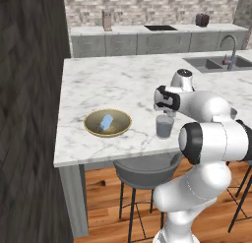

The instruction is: There are four ice cubes in the ice bowl. Place two ice cubes in each glass of water.

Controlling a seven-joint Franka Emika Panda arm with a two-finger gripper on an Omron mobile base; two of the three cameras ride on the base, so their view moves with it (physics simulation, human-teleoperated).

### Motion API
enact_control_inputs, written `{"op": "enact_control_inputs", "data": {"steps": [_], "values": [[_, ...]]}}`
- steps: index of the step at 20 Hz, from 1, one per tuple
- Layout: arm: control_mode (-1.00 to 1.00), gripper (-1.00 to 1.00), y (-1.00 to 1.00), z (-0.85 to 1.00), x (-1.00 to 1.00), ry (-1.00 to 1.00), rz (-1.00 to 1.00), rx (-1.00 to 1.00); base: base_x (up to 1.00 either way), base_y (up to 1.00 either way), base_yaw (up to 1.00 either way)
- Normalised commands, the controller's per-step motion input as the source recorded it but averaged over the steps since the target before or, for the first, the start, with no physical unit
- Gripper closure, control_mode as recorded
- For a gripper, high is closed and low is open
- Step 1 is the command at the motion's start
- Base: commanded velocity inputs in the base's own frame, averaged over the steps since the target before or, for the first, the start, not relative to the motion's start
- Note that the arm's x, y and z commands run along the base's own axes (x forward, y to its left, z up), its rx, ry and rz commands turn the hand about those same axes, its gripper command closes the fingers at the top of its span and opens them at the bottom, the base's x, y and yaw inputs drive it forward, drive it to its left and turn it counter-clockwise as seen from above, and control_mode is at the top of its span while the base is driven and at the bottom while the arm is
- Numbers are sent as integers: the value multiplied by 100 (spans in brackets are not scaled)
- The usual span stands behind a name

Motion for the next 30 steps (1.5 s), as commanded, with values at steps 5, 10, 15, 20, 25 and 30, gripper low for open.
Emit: {"op": "enact_control_inputs", "data": {"steps": [5, 10, 15, 20, 25, 30], "values": [[-100, 100, 0, -22, 14, 0, 4, -5, 0, 0, 0], [-100, 100, 0, -8, 11, -1, 0, -1, 0, 0, 0], [-100, 100, 0, -5, 22, -1, 0, 0, 0, 0, 0], [-100, 100, 0, -10, 11, 0, 0, 0, 0, 0, 0], [-100, 100, 0, -10, 14, 0, 0, 0, 0, 0, 0], [-100, 100, -1, -8, 13, 0, 0, 0, 0, 0, 0]]}}
